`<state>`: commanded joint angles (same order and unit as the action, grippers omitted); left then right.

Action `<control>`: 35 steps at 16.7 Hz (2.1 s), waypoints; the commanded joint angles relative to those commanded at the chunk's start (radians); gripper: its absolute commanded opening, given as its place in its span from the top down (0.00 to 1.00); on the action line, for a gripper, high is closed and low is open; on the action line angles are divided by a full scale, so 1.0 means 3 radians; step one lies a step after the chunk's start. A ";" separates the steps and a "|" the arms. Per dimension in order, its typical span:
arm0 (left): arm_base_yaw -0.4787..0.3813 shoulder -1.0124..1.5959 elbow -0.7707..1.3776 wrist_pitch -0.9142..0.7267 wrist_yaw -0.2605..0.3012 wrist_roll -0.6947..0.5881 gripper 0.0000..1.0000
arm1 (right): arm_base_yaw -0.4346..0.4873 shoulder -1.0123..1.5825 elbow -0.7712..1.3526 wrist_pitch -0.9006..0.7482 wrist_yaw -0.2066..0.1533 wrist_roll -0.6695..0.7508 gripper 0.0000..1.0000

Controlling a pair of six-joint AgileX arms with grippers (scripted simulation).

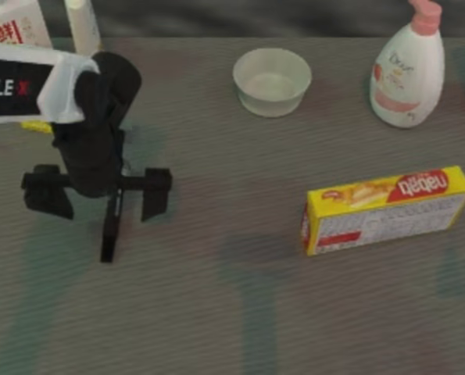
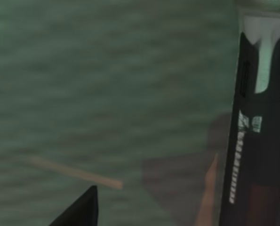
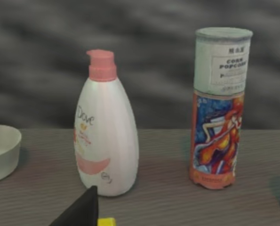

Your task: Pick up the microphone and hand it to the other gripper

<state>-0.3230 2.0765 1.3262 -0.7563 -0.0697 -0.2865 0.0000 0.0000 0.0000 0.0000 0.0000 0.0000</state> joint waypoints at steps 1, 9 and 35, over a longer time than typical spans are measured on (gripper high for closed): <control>0.0007 0.0081 -0.0061 0.0150 0.0001 0.0008 0.00 | 0.0000 0.0000 0.0000 0.0000 0.0000 0.0000 0.00; 0.0023 0.0261 -0.0188 0.0430 0.0003 0.0027 0.08 | 0.0000 0.0000 0.0000 0.0000 0.0000 0.0000 0.00; -0.0006 0.0018 -0.0178 0.0734 0.0258 0.0053 1.00 | 0.0000 0.0000 0.0000 0.0000 0.0000 0.0000 0.00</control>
<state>-0.3247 2.0820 1.2729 -0.5362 0.0078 -0.2705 0.0000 0.0000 0.0000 0.0000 0.0000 0.0000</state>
